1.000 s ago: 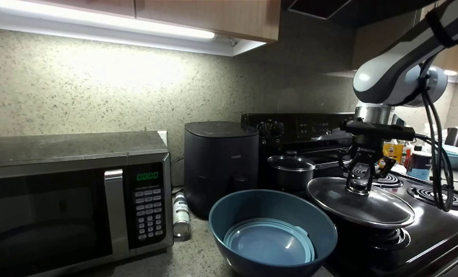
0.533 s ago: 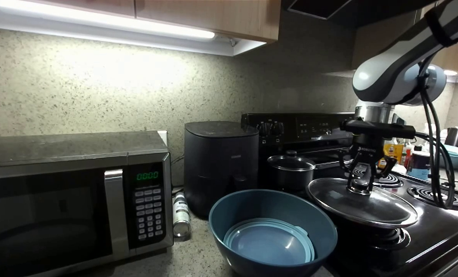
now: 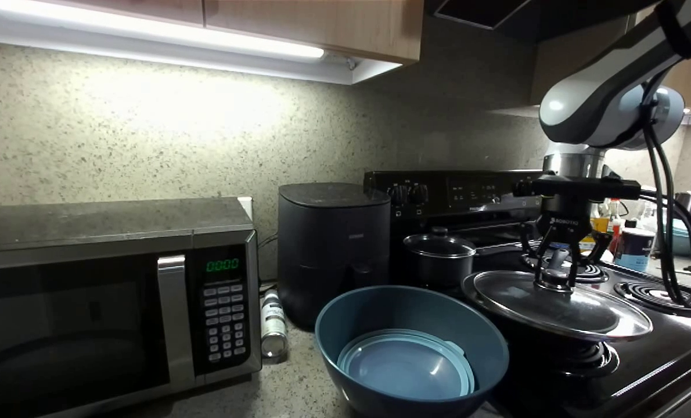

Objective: Put the glass lid on the pan.

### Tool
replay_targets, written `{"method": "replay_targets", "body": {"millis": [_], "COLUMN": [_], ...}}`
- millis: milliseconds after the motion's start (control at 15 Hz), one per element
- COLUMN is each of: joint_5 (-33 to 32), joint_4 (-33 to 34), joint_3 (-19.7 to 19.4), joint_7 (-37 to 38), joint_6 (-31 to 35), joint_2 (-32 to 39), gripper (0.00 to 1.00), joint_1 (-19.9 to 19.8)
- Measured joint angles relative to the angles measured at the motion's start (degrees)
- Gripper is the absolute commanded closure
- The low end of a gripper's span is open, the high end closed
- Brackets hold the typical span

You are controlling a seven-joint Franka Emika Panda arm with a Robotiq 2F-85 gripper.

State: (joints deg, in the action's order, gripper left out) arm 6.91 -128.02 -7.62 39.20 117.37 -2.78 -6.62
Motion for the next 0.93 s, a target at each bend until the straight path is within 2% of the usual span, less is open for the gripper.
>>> {"method": "replay_targets", "body": {"millis": [933], "joint_5": [-0.2], "joint_4": [0.1], "joint_3": [0.1], "joint_7": [0.5], "joint_6": [1.9], "joint_2": [-2.4], "gripper": [0.75], "joint_1": [-0.1]}}
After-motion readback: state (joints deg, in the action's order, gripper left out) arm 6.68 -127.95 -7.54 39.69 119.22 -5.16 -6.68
